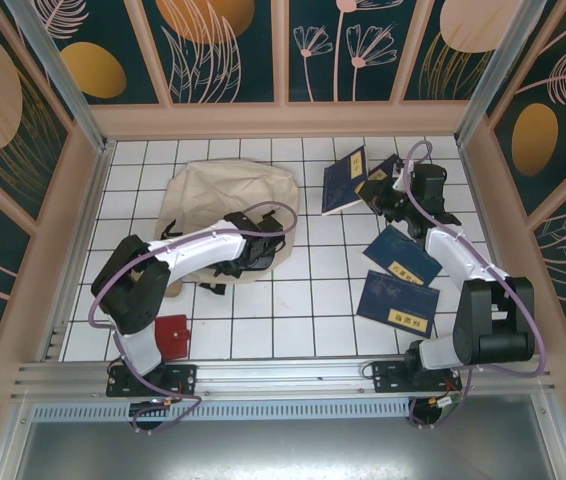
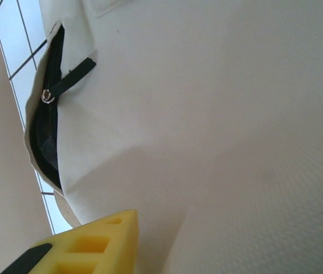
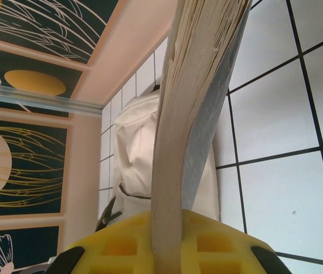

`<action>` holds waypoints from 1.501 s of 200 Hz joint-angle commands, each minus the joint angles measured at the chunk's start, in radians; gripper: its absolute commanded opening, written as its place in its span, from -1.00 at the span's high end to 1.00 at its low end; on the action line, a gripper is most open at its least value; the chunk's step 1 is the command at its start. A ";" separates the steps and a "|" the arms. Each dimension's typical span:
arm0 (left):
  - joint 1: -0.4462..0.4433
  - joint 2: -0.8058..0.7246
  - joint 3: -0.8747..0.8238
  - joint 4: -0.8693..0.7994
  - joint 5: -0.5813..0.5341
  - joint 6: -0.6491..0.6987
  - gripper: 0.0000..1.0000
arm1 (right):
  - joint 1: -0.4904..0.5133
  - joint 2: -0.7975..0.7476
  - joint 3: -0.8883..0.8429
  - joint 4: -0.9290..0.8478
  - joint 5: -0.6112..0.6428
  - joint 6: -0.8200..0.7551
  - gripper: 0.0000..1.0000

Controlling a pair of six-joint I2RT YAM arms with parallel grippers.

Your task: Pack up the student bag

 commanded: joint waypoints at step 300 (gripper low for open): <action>0.005 0.032 0.517 0.628 -0.044 0.163 1.00 | 0.239 -0.258 -0.107 -0.201 -0.094 -0.030 1.00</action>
